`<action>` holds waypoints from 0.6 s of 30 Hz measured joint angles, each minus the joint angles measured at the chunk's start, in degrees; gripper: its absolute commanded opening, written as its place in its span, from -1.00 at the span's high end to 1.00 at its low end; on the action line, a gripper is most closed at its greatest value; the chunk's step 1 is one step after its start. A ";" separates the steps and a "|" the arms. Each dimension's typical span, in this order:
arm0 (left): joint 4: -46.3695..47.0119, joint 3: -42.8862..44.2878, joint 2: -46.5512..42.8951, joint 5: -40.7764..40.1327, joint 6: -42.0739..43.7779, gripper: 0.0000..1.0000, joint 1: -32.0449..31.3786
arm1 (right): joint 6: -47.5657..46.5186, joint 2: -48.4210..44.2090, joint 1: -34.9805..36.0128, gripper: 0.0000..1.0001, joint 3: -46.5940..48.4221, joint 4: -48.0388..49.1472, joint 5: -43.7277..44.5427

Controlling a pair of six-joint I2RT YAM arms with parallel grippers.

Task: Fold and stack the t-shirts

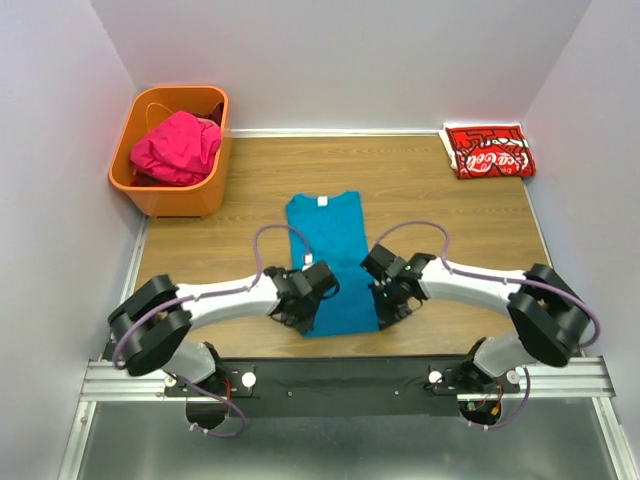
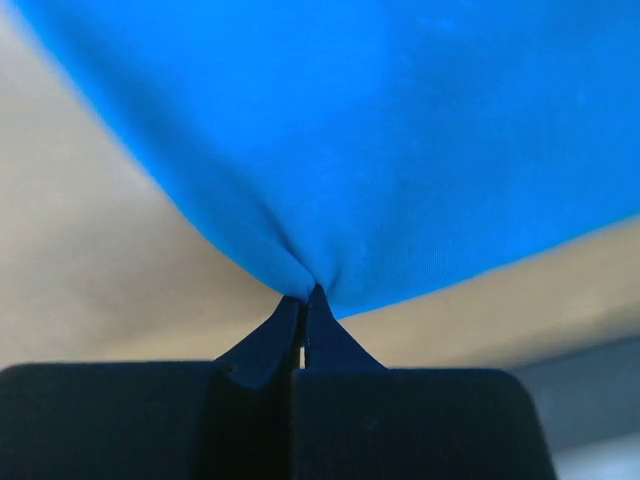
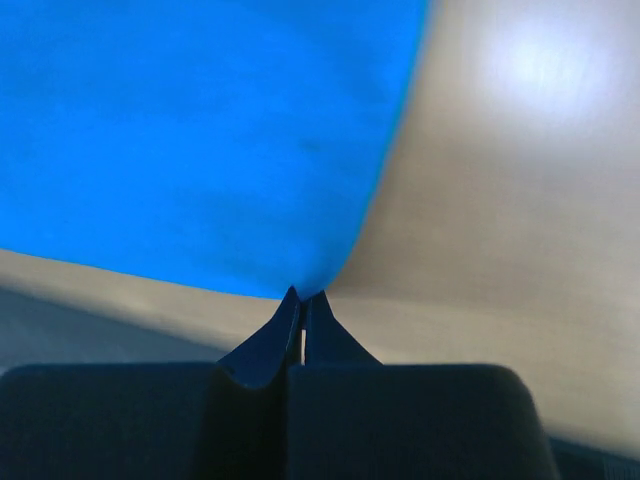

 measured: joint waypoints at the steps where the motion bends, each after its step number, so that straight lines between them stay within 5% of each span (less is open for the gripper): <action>1: -2.21 -1.44 -2.36 2.51 -1.14 1.00 -2.38 | -0.07 -1.68 0.44 0.99 -1.27 -2.60 -1.46; 5: -6.82 -2.75 -9.73 7.76 -3.50 1.00 -4.04 | -0.11 -7.02 1.29 0.99 -0.48 -11.65 -4.46; 12: -9.49 7.67 -10.86 8.46 0.52 1.00 11.74 | -4.04 -5.86 -5.64 0.99 16.28 -20.06 0.28; 18: -8.11 14.91 -7.13 7.89 5.20 1.00 18.62 | -10.38 0.44 -12.96 0.99 29.53 -21.73 0.83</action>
